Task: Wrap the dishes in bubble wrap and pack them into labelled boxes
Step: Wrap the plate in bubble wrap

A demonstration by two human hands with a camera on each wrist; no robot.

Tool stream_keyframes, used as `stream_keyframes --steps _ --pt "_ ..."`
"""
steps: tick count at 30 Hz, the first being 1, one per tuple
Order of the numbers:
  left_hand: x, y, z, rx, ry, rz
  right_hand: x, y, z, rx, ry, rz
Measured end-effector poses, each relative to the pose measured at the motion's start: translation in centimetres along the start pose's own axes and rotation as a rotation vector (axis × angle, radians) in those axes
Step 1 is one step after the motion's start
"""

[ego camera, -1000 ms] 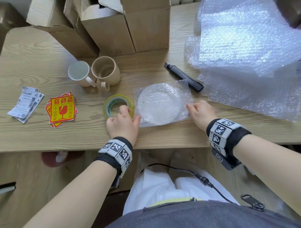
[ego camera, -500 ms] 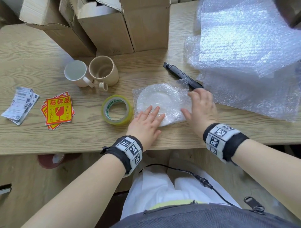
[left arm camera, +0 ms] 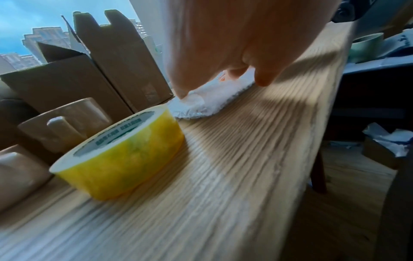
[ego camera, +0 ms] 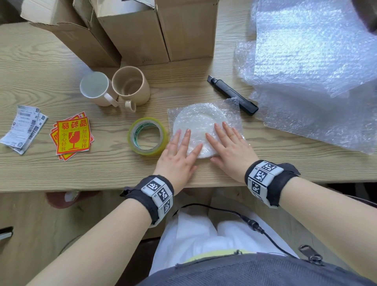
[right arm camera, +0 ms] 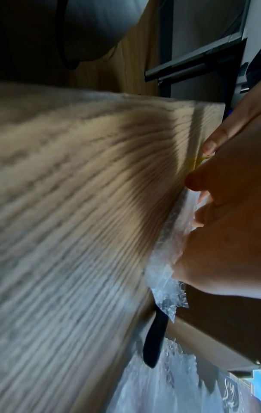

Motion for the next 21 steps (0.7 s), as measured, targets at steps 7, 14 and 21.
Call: stream_keyframes --steps 7,14,21 --pt "1.2 0.3 -1.0 -0.017 -0.046 -0.082 0.2 0.3 -0.1 -0.005 -0.026 -0.038" --pt "0.3 1.1 -1.0 0.023 0.145 -0.146 -0.2 0.3 -0.4 0.026 -0.002 -0.064" --pt "-3.2 -0.5 -3.6 -0.123 -0.247 0.047 -3.6 0.9 -0.7 0.147 0.191 0.054"
Point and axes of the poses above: each hand's wrist, its own y-axis towards the middle knuckle, its own x-axis out of the palm, z = x × y, the point moved 10 cm from there along y, towards the middle knuckle, and after that the axes turned 3 degrees about -x, right-handed, at the moved point
